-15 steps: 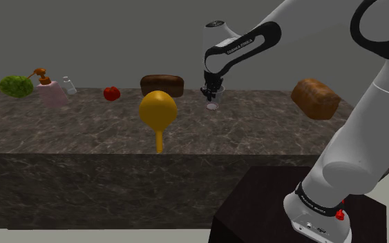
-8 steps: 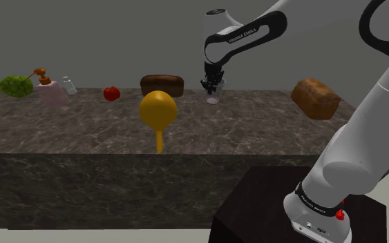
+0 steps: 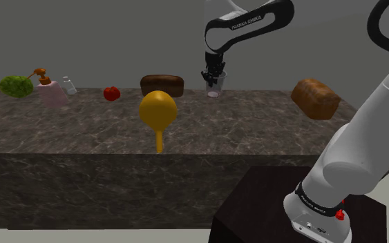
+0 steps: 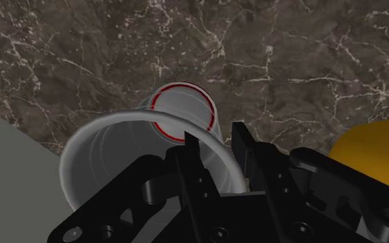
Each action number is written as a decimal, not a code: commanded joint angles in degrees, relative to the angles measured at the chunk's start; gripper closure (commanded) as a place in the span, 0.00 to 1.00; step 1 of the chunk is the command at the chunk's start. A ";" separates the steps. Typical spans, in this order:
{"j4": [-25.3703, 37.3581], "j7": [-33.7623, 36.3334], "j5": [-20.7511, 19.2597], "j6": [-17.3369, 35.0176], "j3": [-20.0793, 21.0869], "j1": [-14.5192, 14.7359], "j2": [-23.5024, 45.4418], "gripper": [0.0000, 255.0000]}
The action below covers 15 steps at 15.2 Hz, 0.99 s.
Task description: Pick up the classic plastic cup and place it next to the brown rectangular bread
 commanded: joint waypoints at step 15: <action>11.11 -2.03 0.81 -12.18 0.22 0.20 -1.21 1.00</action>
